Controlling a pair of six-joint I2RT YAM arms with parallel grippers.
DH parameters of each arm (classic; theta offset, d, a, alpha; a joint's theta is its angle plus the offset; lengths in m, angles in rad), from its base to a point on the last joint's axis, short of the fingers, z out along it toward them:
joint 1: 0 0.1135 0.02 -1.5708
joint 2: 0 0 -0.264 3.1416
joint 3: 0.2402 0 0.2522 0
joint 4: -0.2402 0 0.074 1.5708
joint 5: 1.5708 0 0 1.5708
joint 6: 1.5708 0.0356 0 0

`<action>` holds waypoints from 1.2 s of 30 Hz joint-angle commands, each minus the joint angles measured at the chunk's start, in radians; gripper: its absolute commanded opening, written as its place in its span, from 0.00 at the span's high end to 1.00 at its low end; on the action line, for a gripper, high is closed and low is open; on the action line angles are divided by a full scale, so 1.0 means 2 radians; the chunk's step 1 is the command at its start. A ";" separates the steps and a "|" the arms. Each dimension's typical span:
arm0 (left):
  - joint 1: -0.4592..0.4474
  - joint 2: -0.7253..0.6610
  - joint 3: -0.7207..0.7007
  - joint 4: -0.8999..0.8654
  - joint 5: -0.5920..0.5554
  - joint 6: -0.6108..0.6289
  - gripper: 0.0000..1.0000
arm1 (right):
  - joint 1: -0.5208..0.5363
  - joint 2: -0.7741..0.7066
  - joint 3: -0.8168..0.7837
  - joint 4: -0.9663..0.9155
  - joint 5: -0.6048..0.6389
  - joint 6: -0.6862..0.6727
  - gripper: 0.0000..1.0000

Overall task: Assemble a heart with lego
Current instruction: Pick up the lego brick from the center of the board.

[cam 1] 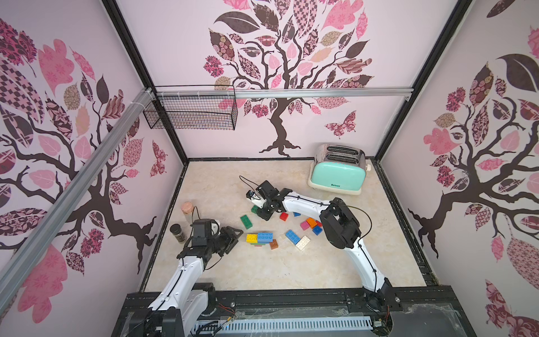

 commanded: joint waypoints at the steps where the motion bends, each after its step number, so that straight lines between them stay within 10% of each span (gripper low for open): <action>1: 0.002 -0.006 -0.002 0.007 -0.002 0.004 0.47 | 0.002 -0.043 -0.029 -0.014 0.000 -0.014 0.67; 14: 0.002 -0.019 -0.008 0.004 -0.002 -0.001 0.47 | -0.006 -0.093 -0.154 -0.016 0.006 -0.017 0.67; 21: 0.002 -0.020 -0.009 0.005 -0.002 -0.002 0.47 | -0.006 -0.080 -0.112 -0.042 0.012 -0.023 0.50; 36: 0.002 -0.017 -0.010 0.009 -0.001 -0.003 0.47 | -0.006 -0.042 -0.035 -0.128 0.001 -0.039 0.60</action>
